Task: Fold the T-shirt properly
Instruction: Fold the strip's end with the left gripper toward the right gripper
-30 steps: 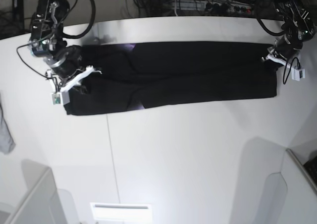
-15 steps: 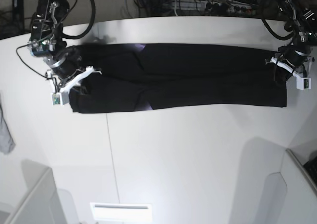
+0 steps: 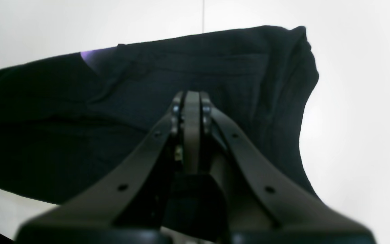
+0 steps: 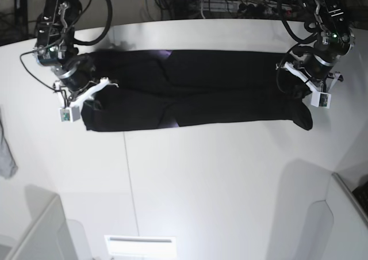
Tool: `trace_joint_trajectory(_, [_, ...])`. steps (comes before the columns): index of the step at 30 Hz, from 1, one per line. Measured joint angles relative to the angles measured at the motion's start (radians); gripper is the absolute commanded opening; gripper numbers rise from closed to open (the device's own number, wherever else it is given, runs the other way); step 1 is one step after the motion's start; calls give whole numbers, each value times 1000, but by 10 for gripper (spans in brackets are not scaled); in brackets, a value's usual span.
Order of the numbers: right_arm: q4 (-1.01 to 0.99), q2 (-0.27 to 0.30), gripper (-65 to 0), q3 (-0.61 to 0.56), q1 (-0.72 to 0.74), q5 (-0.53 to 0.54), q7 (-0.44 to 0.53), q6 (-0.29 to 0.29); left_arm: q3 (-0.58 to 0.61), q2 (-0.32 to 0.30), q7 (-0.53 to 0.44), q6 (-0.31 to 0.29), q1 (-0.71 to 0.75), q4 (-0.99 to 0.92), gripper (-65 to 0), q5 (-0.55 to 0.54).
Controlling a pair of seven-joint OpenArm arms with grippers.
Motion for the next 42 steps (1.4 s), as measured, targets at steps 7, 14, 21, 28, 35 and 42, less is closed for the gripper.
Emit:
trace_joint_trajectory(7, [-1, 0, -650, 0, 3, 2, 0, 0, 109, -3, -1, 0, 0, 2, -650, -3])
trace_joint_trajectory(14, [-5, -2, -650, 0, 6, 1, 0, 0, 204, -3, 0, 0, 0, 3, -650, 0])
trace_joint_trajectory(21, [-5, -2, -650, 0, 6, 2, 0, 0, 311, -3, 0, 54, -7, 4, -650, -3])
trace_joint_trajectory(28, [-5, -2, -650, 0, 6, 2, 0, 0, 425, -5, 0, 119, -12, 4, -650, -3])
trace_joint_trajectory(35, [-5, -3, -650, 0, 6, 2, 0, 0, 492, 14, 0, 166, -31, 5, -650, -5])
trace_joint_trajectory(42, [-5, -2, -650, 0, 6, 2, 0, 0, 494, 59, 15, 166, -55, 3, -650, -6])
